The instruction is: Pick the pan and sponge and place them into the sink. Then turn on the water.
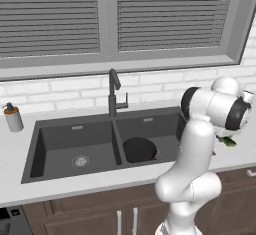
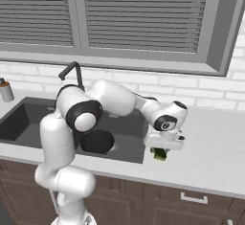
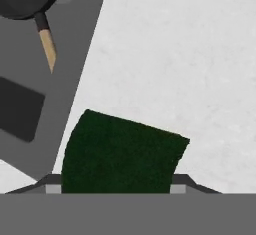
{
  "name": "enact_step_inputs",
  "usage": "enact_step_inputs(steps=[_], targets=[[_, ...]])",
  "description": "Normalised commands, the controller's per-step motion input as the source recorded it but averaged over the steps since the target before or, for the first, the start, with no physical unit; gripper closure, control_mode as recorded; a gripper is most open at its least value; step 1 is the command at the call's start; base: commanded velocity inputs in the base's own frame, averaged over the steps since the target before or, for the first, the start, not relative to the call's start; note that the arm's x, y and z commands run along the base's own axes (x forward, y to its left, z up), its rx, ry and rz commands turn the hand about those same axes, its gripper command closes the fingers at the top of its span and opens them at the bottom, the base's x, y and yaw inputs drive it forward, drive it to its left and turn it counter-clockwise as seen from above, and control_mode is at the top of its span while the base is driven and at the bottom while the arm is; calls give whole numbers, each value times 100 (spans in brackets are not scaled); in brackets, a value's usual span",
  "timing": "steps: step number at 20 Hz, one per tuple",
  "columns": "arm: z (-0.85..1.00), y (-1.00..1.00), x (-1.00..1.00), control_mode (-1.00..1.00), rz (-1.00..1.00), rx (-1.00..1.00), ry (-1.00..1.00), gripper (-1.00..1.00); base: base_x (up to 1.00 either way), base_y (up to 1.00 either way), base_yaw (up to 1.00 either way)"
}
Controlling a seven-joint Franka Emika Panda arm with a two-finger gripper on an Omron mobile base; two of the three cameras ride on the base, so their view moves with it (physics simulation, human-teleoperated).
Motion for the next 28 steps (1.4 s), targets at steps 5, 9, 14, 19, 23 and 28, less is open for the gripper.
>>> enact_step_inputs(steps=[5,9,14,19,23,28], targets=[[64,99,-6,-100,0,0,-40,100,0,0,0],[60,100,0,-100,4,-1,-36,100,0,0,0],[38,100,11,-100,11,0,-16,100,0,0,0],[8,89,51,-100,19,0,7,100,0,0,0],[0,70,65,-100,16,0,15,100,0,0,0],[-17,37,46,-100,5,3,6,100,0,0,0]])
